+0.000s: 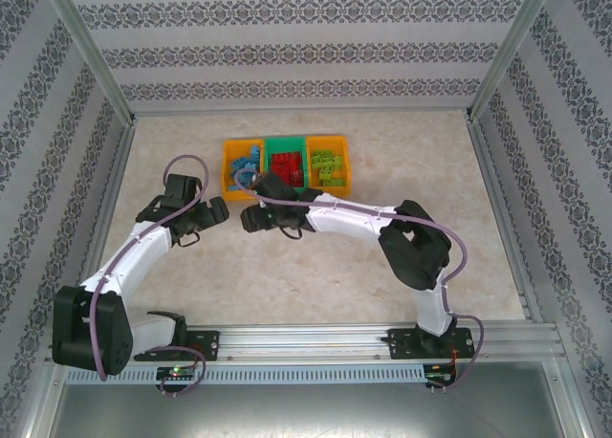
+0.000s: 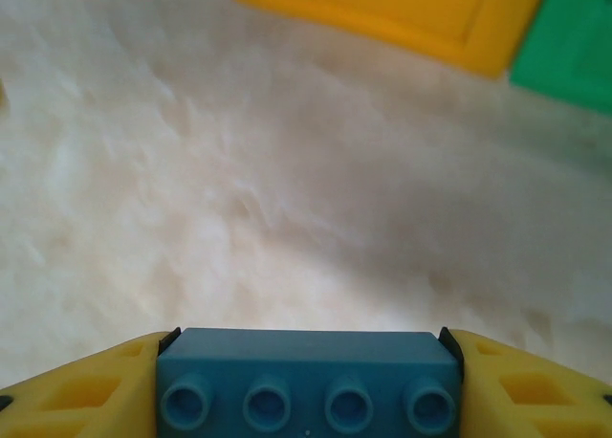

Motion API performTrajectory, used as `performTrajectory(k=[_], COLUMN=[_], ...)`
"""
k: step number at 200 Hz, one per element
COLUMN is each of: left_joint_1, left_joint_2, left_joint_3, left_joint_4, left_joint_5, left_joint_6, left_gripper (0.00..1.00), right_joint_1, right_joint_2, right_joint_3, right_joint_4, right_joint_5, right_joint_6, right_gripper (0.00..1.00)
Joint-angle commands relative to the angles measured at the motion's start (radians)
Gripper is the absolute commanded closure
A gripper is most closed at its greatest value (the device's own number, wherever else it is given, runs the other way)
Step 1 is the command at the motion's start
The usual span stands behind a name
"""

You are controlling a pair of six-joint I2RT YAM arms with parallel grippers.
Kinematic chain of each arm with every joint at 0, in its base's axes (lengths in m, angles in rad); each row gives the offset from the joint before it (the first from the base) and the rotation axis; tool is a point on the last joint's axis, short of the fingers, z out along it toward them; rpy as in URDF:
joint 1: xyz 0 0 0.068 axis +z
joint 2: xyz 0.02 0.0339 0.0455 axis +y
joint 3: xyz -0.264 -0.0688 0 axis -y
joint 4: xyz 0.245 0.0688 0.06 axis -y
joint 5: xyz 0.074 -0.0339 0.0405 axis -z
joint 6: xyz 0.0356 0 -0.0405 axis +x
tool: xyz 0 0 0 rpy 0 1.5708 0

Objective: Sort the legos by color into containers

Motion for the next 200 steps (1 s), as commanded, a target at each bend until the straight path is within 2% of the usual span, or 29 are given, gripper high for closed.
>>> performTrajectory(k=[1, 58, 117, 142, 169, 200], left_joint_1=[0.021, 0.027, 0.028, 0.029, 0.029, 0.029], left_joint_2=[-0.027, -0.042, -0.021, -0.013, -0.016, -0.027], left_joint_3=[-0.02, -0.072, -0.082, -0.085, -0.09, -0.092], left_joint_4=[-0.011, 0.019, 0.035, 0.04, 0.036, 0.035], left_joint_5=[-0.025, -0.023, -0.005, 0.005, 0.001, -0.023], left_joint_6=[-0.009, -0.02, -0.014, -0.017, -0.011, -0.004], left_gripper=[0.01, 0.01, 0.01, 0.01, 0.01, 0.01], right_joint_1=[-0.057, -0.167, -0.215, -0.219, -0.228, -0.227], right_joint_2=[0.057, 0.24, 0.436, 0.493, 0.495, 0.399], right_joint_3=[0.098, 0.369, 0.648, 0.734, 0.729, 0.644], right_joint_4=[0.055, 0.109, 0.097, 0.068, 0.08, 0.083], right_joint_5=[-0.105, -0.236, -0.295, -0.292, -0.302, -0.282], right_joint_6=[0.039, 0.157, 0.269, 0.293, 0.293, 0.235], right_gripper=[0.55, 0.54, 0.46, 0.3, 0.02, 0.02])
